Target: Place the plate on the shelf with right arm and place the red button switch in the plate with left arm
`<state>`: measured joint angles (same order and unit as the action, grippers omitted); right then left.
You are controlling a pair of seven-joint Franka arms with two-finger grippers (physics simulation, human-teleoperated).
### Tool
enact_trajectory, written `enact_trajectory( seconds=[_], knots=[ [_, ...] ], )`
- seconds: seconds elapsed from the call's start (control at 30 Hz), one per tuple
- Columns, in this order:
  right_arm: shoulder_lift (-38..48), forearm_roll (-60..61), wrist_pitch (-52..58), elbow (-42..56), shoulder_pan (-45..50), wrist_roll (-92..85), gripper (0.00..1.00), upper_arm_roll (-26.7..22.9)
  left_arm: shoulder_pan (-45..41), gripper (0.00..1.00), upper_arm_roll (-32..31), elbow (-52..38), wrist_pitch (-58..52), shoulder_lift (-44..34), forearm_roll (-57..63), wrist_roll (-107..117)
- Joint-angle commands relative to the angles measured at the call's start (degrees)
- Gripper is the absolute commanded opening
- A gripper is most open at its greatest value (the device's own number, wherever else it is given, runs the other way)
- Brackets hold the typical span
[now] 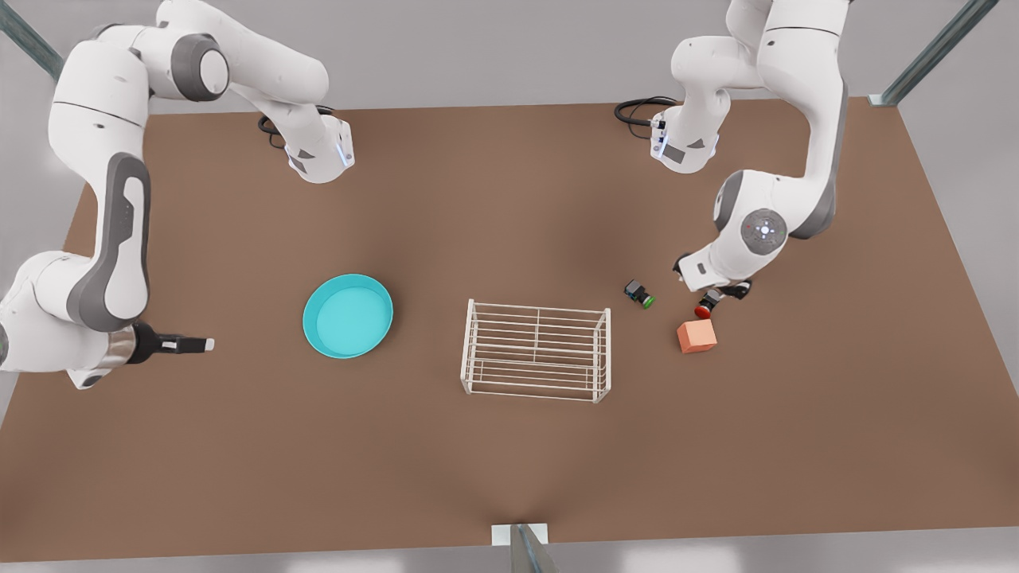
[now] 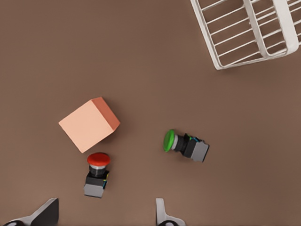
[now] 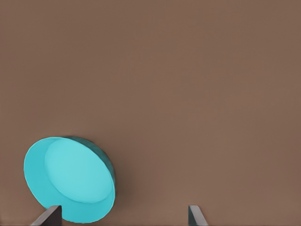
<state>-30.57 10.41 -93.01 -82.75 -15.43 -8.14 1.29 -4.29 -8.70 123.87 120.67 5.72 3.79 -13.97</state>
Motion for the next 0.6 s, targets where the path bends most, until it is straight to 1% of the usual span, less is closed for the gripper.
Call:
enact_trajectory(
  seconds=[0.0,0.03,0.1,0.17,0.2,0.23,0.3,0.33,0.37,0.4,0.43,0.5,0.57],
  knots=[
    [-2.65,2.86,-3.84,-0.74,-1.00,-21.04,1.00,0.02,0.34,1.00,0.00,0.06,2.28,0.87,0.07,3.87],
    [-4.58,3.30,-4.81,-1.18,-1.35,-21.92,1.00,0.02,0.42,1.00,0.00,0.32,2.37,1.31,0.07,3.78],
    [-5.29,4.53,-4.81,-1.97,-0.91,-22.09,1.00,0.46,0.51,1.00,0.00,0.50,3.51,2.98,0.07,3.69],
    [-7.39,5.32,-6.65,-2.33,-0.48,-31.74,1.00,3.10,0.77,1.00,0.00,0.50,4.83,5.62,0.07,2.38],
    [-8.54,5.50,-7.98,-2.33,1.45,-35.19,1.00,3.19,0.86,1.00,0.00,0.50,4.31,5.97,-0.02,1.23],
    [-8.45,5.58,-8.33,-2.33,3.57,-35.01,1.00,3.19,1.39,1.00,0.09,0.50,3.69,6.41,-0.02,0.62],
    [-8.36,7.16,-8.42,-2.77,3.57,-36.60,1.00,3.36,1.83,1.00,0.09,0.23,1.41,7.11,-0.10,-0.44],
    [-7.92,8.22,-8.42,-3.56,3.66,-40.81,0.99,3.36,1.92,1.00,0.09,0.15,1.41,7.99,-0.19,-0.53],
    [-6.17,8.57,-9.46,-6.36,3.74,-41.52,0.99,3.36,1.92,1.00,0.09,-0.03,1.32,8.78,-0.37,-0.88],
    [-2.12,8.57,-16.49,-13.92,3.83,-44.15,0.99,4.86,1.92,1.00,0.09,0.50,1.32,8.79,-0.45,-1.14],
    [-1.86,8.57,-19.31,-15.42,3.83,-45.39,0.99,5.74,2.00,1.00,0.18,1.37,1.41,8.17,-0.45,-1.05],
    [-3.35,8.40,-24.32,-15.25,4.01,-45.56,0.99,6.62,2.00,1.00,0.27,4.36,3.77,6.06,-0.45,-1.05],
    [-4.41,8.40,-26.17,-15.25,5.50,-45.65,0.99,6.97,2.62,1.00,0.44,6.56,6.76,5.27,-0.72,-1.05]
  ],
)
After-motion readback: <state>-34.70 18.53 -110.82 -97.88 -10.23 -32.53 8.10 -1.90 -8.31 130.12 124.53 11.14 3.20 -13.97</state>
